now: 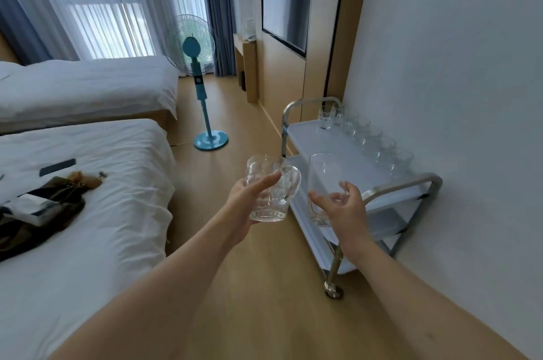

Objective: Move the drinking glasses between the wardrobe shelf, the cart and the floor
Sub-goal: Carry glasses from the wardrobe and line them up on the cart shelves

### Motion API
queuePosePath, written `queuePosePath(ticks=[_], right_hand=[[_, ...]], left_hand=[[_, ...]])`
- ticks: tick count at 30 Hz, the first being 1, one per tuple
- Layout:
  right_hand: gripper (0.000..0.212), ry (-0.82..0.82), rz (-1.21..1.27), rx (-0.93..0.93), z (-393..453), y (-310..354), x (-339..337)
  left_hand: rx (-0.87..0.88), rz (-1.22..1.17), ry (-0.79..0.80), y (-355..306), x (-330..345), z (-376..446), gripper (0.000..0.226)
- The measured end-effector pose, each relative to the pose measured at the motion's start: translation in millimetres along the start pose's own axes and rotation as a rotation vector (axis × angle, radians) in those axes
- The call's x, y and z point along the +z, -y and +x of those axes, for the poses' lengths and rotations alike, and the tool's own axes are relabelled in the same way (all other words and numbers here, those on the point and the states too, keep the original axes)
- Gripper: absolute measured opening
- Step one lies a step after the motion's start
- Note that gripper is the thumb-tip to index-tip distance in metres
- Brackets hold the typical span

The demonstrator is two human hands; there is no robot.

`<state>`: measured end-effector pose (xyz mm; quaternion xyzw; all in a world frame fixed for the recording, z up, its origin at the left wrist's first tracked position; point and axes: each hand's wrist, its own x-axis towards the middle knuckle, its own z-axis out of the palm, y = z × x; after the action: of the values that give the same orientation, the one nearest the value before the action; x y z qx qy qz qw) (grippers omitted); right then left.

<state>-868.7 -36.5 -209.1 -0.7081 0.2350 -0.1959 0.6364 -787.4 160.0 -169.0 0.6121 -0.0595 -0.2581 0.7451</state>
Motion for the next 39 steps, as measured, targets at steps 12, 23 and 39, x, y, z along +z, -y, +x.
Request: queuePosePath(ticks=[12,23,39], right_hand=[[0.081,-0.110,-0.004,0.096,92,-28,19],[0.086,-0.097,0.087,0.092,251,-29,44],[0.084,-0.146,0.100,0.177,374,-44,70]], left_hand=[[-0.101,0.012,0.128,9,-4,115,0.061],[-0.070,0.142,-0.024,-35,11,256,0.081],[-0.145,0.153,0.054,-52,2,404,0.086]])
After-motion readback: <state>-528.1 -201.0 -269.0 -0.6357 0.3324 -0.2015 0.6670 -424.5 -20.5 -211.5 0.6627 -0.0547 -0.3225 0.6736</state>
